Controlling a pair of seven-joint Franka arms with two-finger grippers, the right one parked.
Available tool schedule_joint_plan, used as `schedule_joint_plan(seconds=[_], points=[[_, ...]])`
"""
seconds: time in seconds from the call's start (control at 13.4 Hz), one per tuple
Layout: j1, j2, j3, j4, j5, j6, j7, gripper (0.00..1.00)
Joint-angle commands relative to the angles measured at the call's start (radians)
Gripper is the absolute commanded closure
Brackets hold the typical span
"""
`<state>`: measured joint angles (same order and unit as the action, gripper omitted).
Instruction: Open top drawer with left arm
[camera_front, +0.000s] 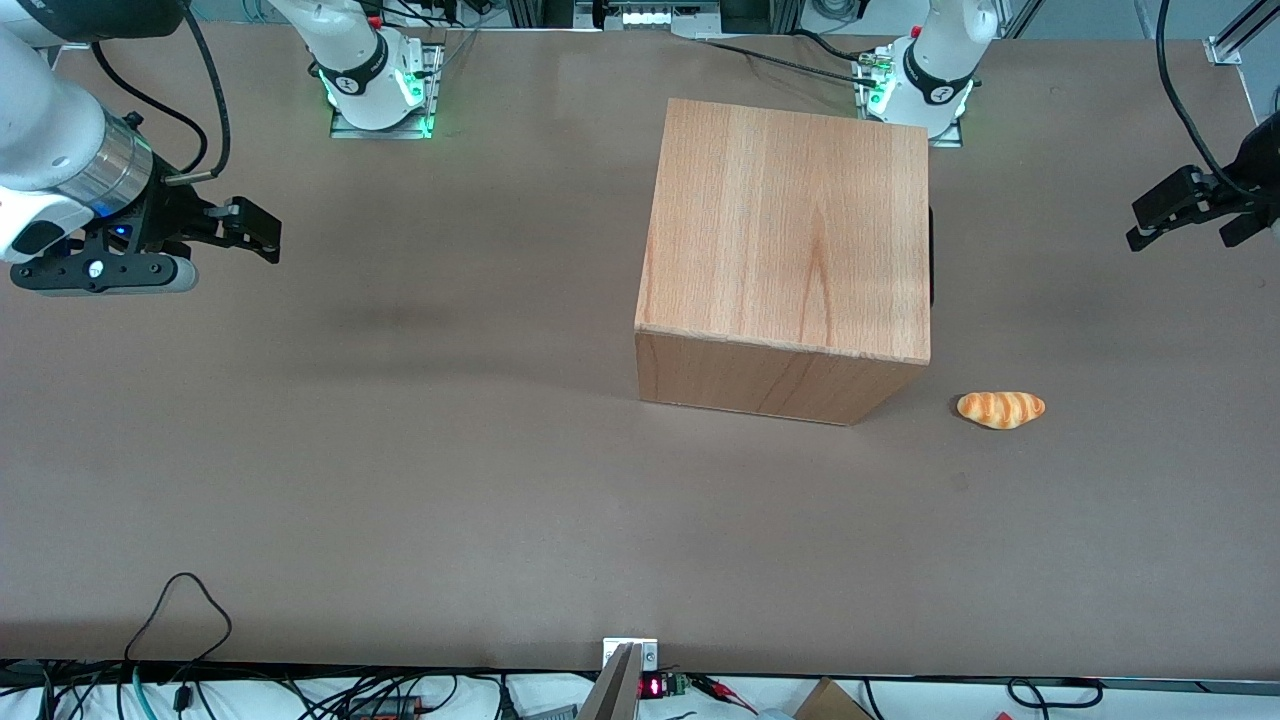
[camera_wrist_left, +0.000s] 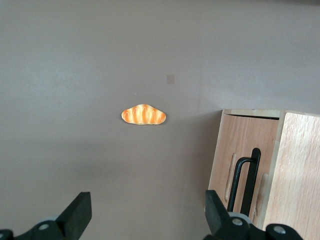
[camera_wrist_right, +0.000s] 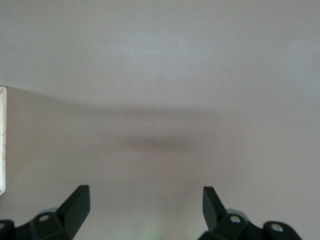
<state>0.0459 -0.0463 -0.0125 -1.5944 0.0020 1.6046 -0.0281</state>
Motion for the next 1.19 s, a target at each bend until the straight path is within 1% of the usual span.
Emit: schedule_joint_plan(seconds=[0.0, 0.74, 1.12], points=[[0.008, 0.01, 0.008, 0.027, -0.014, -0.006, 0.025, 0.0], [0.008, 0.013, -0.001, 0.031, -0.008, -0.008, 0.017, 0.0], [-0.004, 0.029, -0.006, -0.024, -0.022, -0.021, 0.031, 0.0]])
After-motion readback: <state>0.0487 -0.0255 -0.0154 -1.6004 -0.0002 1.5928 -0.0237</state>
